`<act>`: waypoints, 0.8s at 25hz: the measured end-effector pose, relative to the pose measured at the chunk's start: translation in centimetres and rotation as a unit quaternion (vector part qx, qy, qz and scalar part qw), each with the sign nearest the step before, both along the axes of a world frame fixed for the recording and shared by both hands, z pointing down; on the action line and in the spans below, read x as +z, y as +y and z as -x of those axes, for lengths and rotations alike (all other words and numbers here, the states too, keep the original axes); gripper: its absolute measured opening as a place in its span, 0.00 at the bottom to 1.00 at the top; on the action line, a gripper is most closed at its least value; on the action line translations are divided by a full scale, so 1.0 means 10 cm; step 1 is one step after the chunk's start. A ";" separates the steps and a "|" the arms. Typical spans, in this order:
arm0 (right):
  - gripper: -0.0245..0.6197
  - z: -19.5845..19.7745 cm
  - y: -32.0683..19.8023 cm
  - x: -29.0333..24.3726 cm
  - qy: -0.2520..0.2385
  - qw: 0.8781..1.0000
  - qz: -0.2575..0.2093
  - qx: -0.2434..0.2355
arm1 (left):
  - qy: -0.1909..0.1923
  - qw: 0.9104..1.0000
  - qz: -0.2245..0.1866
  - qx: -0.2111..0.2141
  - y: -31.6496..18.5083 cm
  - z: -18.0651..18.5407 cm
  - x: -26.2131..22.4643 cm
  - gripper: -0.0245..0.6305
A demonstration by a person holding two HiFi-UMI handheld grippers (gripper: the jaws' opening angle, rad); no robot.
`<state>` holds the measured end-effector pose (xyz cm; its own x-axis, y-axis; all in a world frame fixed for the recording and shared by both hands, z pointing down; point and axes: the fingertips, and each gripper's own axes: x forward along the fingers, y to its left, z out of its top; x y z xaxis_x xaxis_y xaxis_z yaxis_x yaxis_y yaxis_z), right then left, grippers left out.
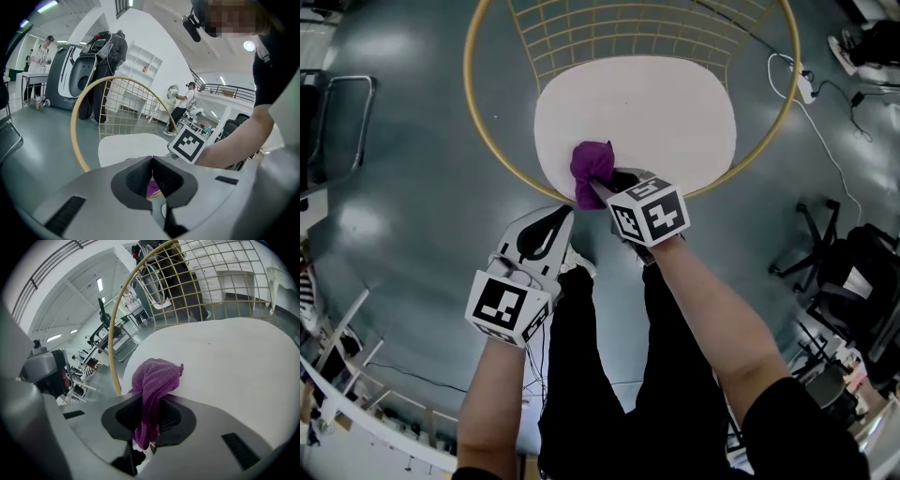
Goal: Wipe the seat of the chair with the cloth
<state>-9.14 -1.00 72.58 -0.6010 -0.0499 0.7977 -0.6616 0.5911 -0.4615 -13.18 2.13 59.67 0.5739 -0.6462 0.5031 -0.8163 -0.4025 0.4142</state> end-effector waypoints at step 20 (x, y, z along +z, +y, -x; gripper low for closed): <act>0.15 -1.09 -0.33 0.11 0.064 0.997 -0.017 0.036 | -0.001 0.999 0.003 0.043 -0.27 -0.69 0.02 0.06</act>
<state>1.80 -4.33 73.70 -0.4880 -0.1170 0.8650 -0.7554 0.5531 -0.3514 -6.27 -0.61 59.87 0.6260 -0.5915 0.5082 -0.7798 -0.4685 0.4153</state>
